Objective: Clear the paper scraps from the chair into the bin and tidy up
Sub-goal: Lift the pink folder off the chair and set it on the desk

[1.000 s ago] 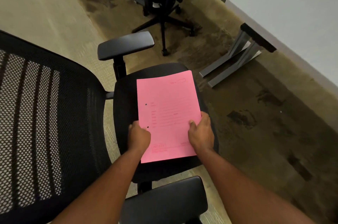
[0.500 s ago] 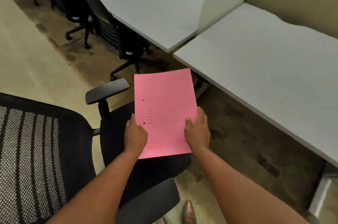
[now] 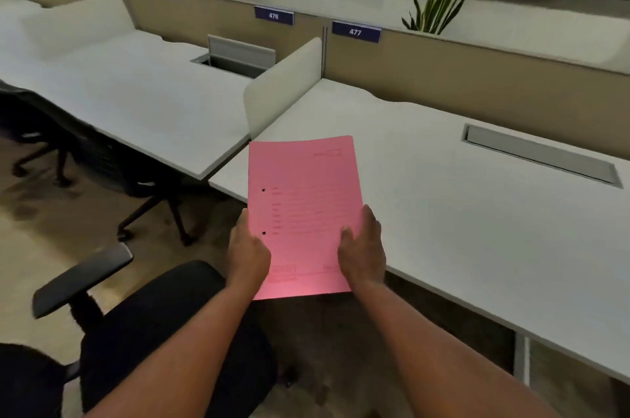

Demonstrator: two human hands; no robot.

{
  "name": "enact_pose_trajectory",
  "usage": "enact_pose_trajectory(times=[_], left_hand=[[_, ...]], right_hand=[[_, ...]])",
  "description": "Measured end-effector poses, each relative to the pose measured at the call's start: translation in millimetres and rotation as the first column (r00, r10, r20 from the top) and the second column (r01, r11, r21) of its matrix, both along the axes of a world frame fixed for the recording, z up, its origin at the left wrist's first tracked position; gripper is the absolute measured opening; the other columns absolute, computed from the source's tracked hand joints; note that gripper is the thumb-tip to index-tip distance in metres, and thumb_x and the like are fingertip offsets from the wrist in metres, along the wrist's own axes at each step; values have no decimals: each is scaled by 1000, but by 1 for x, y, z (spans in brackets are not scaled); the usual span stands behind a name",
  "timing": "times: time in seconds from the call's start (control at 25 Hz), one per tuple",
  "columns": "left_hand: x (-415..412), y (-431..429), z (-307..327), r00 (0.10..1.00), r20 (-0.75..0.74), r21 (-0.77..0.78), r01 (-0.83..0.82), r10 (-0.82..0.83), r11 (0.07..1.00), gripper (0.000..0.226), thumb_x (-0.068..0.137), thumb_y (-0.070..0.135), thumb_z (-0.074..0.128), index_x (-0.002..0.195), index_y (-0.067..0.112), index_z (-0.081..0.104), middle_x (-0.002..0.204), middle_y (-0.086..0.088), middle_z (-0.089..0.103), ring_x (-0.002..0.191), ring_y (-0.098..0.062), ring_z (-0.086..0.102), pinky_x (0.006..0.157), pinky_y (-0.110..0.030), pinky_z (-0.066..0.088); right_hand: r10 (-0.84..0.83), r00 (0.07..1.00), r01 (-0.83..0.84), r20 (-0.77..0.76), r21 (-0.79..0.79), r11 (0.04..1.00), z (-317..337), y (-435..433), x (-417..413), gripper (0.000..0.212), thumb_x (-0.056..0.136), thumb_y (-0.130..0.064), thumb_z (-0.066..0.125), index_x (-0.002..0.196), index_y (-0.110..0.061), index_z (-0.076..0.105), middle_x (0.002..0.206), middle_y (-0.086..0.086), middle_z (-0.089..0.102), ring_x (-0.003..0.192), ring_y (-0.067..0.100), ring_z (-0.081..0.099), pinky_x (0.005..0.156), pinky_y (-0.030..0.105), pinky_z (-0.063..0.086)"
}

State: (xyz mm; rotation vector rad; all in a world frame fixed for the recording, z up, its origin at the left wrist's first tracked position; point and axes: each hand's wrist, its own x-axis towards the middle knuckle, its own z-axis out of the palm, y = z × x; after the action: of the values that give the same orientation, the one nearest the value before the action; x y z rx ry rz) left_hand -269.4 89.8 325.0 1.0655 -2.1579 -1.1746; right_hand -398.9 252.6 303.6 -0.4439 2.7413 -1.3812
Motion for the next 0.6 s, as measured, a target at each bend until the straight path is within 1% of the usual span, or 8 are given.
enact_pose_trajectory(times=[0.08, 0.16, 0.24, 0.28, 0.36, 0.44, 0.52, 0.6], left_hand=[[-41, 14, 7, 999, 4, -9, 46, -46, 999, 49, 88, 7, 39, 111, 49, 46, 99, 12, 54, 80, -10, 62, 55, -24, 50], [-87, 30, 15, 995, 8, -20, 104, -104, 994, 45, 89, 8, 39, 107, 49, 44, 99, 10, 56, 79, -13, 63, 56, -28, 55], [-135, 44, 24, 990, 15, -39, 140, -139, 989, 44, 91, 10, 40, 114, 48, 41, 103, 11, 55, 83, -11, 61, 59, -26, 52], [-158, 50, 28, 989, 17, -55, 148, -148, 987, 44, 92, 12, 39, 118, 47, 40, 104, 12, 53, 85, -9, 58, 60, -24, 48], [-197, 60, 35, 987, 14, -91, 160, -159, 983, 47, 92, 13, 39, 126, 45, 38, 110, 16, 51, 86, -3, 54, 64, -21, 42], [-234, 69, 37, 985, 21, -96, 172, -170, 981, 55, 93, 11, 38, 141, 39, 33, 118, 11, 48, 91, -4, 52, 75, -23, 44], [-271, 73, 35, 984, 59, -85, 175, -170, 981, 62, 95, 9, 38, 153, 28, 28, 133, -2, 50, 112, -20, 54, 94, -36, 45], [-306, 76, 29, 980, 90, -97, 188, -179, 977, 62, 97, 9, 39, 156, 24, 26, 141, -9, 48, 125, -27, 50, 104, -39, 40]], right_hand=[[-39, 999, 39, -6, -6, 999, 6, 19, -35, 44, 93, -42, 43, 133, -44, 24, 107, -18, 38, 71, -4, 46, 53, 17, 30], [-80, 997, 80, -4, -3, 997, 15, 40, -75, 49, 94, -42, 43, 139, -42, 22, 113, -15, 41, 73, 0, 48, 60, 20, 37], [-116, 993, 116, -13, 7, 993, 24, 60, -116, 54, 96, -40, 45, 144, -38, 20, 127, -7, 45, 87, 13, 55, 73, 32, 47], [-136, 990, 137, -20, 13, 991, 29, 69, -134, 56, 96, -40, 45, 145, -36, 19, 133, -3, 45, 96, 21, 58, 79, 39, 49], [-182, 983, 182, -25, 14, 983, 36, 81, -167, 58, 97, -39, 46, 148, -33, 19, 140, 0, 43, 109, 29, 58, 86, 44, 48], [-216, 976, 216, -34, 4, 976, 38, 93, -199, 59, 97, -38, 46, 149, -31, 20, 141, 2, 43, 113, 32, 57, 88, 45, 47], [-249, 968, 249, -44, 5, 968, 36, 101, -230, 59, 98, -37, 46, 151, -28, 21, 141, 4, 43, 114, 33, 57, 89, 44, 46], [-281, 959, 281, -45, 14, 959, 31, 107, -260, 60, 98, -36, 47, 152, -24, 23, 140, 6, 44, 115, 35, 56, 90, 45, 47]])
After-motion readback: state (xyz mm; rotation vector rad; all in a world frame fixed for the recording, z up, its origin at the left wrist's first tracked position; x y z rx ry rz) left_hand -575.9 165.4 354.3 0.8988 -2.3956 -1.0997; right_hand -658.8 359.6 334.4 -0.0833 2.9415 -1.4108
